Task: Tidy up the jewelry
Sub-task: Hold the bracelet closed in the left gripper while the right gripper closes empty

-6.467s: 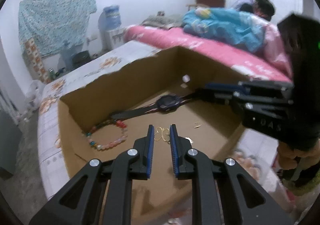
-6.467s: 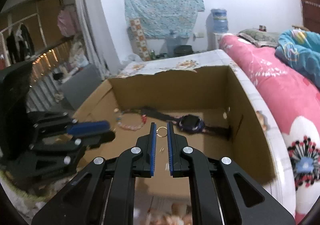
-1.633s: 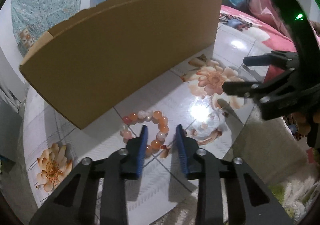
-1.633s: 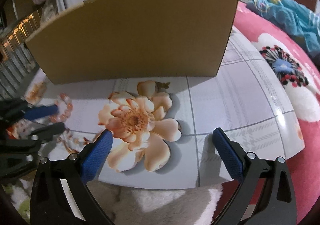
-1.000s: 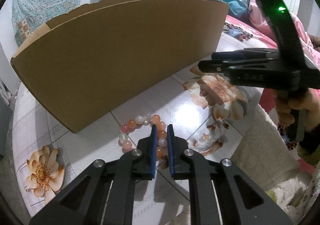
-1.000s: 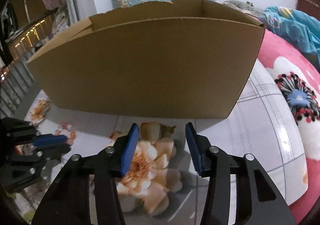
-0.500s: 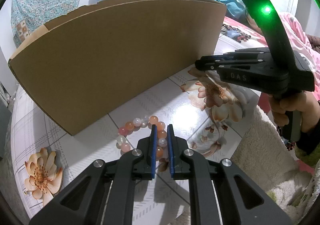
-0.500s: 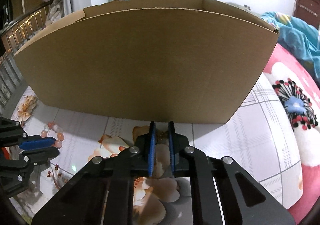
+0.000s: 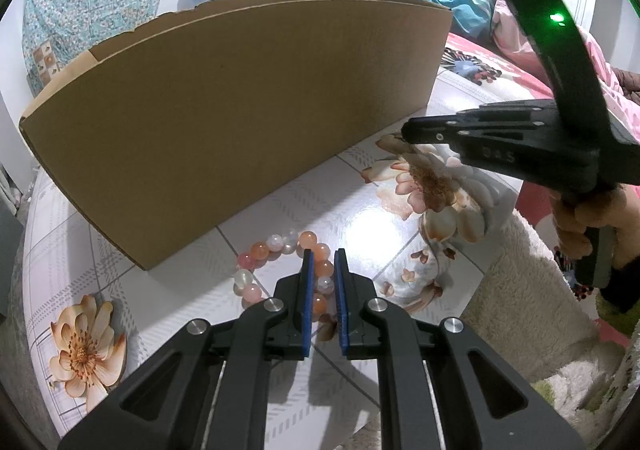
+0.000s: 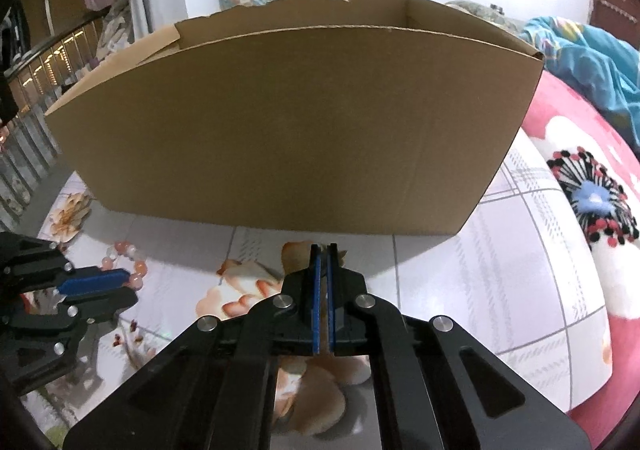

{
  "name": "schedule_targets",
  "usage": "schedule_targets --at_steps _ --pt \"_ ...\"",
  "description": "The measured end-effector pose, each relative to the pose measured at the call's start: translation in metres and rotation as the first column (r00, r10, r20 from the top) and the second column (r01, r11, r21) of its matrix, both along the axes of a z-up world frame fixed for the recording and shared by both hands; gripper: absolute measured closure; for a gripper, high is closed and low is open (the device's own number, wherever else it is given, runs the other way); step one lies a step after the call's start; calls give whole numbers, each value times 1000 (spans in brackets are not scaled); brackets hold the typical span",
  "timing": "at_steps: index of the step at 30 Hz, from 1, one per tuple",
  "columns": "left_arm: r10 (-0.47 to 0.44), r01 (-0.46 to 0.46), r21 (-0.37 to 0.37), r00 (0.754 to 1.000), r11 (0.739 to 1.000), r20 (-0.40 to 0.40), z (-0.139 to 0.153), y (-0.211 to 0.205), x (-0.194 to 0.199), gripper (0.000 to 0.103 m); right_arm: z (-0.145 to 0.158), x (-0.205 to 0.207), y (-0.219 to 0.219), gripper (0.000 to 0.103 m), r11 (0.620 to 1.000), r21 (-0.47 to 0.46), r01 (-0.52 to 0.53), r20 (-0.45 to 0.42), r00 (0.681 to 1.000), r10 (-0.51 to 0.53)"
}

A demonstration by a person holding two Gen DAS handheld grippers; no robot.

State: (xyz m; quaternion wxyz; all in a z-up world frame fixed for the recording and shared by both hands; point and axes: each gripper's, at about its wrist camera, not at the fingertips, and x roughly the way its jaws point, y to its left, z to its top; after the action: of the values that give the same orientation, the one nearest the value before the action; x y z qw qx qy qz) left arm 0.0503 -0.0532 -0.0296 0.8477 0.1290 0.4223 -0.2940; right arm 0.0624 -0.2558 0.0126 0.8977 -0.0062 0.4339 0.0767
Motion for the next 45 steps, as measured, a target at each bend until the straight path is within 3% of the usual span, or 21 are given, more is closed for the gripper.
schedule_targets --at_steps 9,14,22,25,31,45 --pt "0 0 0 1000 1000 1 0 0 0 94 1 9 -8 101 998 -39 45 5 999 -45" --pt "1 -1 0 1000 1000 1 0 0 -1 94 -6 15 4 100 997 -76 20 -17 1000 -22" --pt "2 -2 0 1000 1000 1 1 1 0 94 -4 5 20 100 999 -17 -50 -39 998 49" --pt "3 -3 -1 1000 1000 0 1 1 -1 94 -2 5 15 87 999 -19 -28 -26 999 28" --pt "2 -2 -1 1000 1000 -1 1 0 -1 94 -2 11 17 78 999 -20 -29 -15 999 28" --pt "-2 2 6 1000 1000 3 0 -1 -1 93 -10 14 24 79 996 -53 -66 -4 998 66"
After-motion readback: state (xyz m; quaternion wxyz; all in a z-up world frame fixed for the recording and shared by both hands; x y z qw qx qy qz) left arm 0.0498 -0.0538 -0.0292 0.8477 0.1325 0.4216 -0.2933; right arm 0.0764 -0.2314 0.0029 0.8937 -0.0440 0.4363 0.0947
